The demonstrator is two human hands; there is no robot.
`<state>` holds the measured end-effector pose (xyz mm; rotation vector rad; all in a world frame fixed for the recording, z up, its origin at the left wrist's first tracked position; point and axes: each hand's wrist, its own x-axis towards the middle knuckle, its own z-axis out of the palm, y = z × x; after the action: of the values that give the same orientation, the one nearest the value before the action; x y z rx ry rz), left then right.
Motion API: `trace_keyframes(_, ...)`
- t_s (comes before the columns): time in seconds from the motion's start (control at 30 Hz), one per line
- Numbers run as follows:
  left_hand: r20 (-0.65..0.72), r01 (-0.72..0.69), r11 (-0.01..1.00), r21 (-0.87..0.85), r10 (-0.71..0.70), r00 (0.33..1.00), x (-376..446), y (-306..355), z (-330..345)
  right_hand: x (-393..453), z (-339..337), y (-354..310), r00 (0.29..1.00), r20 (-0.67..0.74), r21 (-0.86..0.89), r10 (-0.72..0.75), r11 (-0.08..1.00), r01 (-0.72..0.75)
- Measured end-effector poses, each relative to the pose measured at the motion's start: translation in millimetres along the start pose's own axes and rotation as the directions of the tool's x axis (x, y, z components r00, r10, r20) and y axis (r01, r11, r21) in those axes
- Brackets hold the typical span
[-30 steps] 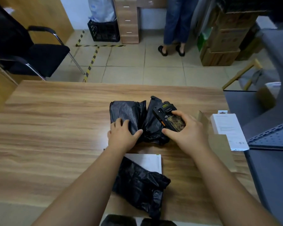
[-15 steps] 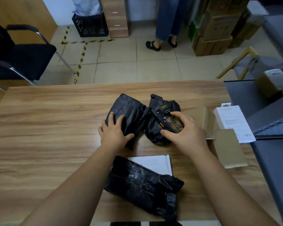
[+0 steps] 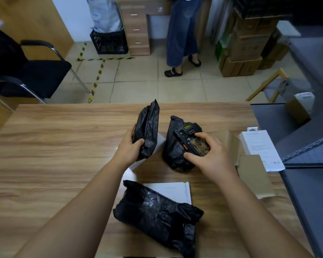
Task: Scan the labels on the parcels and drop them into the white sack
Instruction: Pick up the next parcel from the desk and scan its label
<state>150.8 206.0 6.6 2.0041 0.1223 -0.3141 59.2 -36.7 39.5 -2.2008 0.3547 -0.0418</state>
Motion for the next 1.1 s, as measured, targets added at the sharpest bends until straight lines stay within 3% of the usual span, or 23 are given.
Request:
trace_keyframes(0.1,-0.019,-0.100,0.958,0.270,0.109,0.994,5,3,-2,0,-3,3,1.000,0.003,-0.002,-0.012,1.000,0.012)
trace_keyframes(0.2,-0.099,0.013,0.893,0.451,0.035,0.994,12,9,-3,1,-6,6,1.000,0.000,-0.005,-0.025,1.000,0.025)
trace_keyframes(0.37,-0.199,0.169,0.822,0.544,-0.069,0.977,17,22,-8,5,-7,9,0.999,0.027,-0.003,-0.030,1.000,0.030)
trace_keyframes(0.57,-0.202,0.141,0.897,0.419,-0.059,0.978,12,17,-20,7,-6,3,0.996,0.081,-0.034,-0.048,0.998,0.051)
trace_keyframes(0.7,-0.223,0.204,0.922,0.328,-0.135,0.965,-1,10,-31,7,-12,-12,0.988,0.126,-0.054,-0.085,0.994,0.092)
trace_keyframes(0.8,-0.252,0.188,0.981,0.037,-0.173,0.952,-7,19,-37,9,-22,-28,0.986,0.126,-0.064,-0.110,0.991,0.118)
trace_keyframes(0.9,-0.184,0.146,0.951,-0.272,-0.200,0.962,-12,45,-45,14,-37,-51,0.982,0.105,-0.054,-0.156,0.985,0.163)
trace_keyframes(1.1,-0.059,0.052,0.882,-0.468,-0.090,0.994,-20,91,-65,21,-64,-91,0.964,0.127,-0.010,-0.235,0.971,0.238)
